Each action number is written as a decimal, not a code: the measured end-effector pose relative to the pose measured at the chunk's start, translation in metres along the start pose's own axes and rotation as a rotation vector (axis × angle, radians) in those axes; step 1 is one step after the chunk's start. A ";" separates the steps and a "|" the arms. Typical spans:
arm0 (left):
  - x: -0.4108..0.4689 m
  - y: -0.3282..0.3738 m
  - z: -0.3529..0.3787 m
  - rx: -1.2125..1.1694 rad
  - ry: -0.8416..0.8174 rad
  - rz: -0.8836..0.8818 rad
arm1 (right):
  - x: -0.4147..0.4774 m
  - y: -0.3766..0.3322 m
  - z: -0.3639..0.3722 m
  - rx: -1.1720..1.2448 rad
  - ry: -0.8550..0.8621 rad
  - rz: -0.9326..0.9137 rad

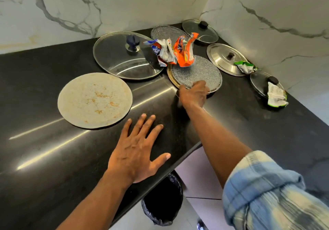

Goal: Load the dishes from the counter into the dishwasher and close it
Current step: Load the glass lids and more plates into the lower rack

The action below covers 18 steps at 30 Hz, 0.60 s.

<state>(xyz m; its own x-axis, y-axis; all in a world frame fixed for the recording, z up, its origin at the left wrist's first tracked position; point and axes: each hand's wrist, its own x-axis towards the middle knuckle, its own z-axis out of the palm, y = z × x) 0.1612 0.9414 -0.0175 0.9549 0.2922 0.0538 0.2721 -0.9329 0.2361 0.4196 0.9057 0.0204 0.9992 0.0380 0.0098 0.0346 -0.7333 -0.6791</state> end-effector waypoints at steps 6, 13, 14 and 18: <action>0.003 0.000 0.000 0.008 -0.020 -0.006 | 0.048 -0.015 -0.015 0.299 0.243 0.598; 0.003 -0.001 0.000 0.012 -0.023 -0.010 | 0.077 -0.001 -0.022 0.104 0.106 0.639; 0.003 -0.001 0.000 0.015 -0.024 -0.013 | 0.082 0.003 -0.025 0.142 0.075 0.634; 0.002 -0.001 0.001 0.020 -0.030 -0.014 | 0.093 0.016 -0.034 0.321 -0.115 0.604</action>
<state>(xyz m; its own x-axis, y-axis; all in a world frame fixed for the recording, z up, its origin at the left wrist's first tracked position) 0.1635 0.9424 -0.0184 0.9540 0.2991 0.0218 0.2875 -0.9328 0.2175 0.5135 0.8737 0.0354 0.8329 -0.2290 -0.5039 -0.5519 -0.4120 -0.7250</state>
